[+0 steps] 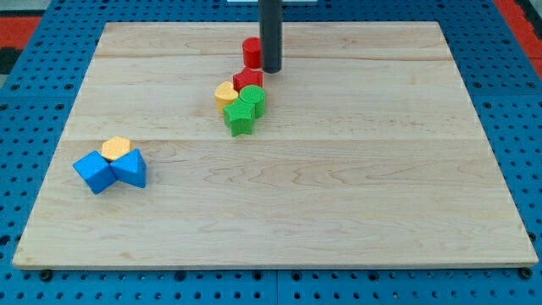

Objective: Push the red circle towards yellow heart

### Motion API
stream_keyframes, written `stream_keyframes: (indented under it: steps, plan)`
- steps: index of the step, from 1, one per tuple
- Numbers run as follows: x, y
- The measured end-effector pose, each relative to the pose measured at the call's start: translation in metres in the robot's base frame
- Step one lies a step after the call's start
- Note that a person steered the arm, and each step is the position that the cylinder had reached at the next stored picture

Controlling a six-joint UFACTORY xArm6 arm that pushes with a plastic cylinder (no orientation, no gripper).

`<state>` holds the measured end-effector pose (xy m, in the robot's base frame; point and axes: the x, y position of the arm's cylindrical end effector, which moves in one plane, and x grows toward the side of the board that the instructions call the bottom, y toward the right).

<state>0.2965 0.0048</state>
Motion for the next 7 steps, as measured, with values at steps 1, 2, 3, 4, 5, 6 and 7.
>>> stream_keyframes:
  steps: [1,2,3,4,5,6,7]
  plan:
    - [-0.037,-0.008]
    - [-0.048,-0.065]
    - [-0.049,-0.121]
    - [-0.083,-0.142]
    - [-0.088,-0.204]
    - [-0.064,-0.196]
    - [-0.052,-0.173]
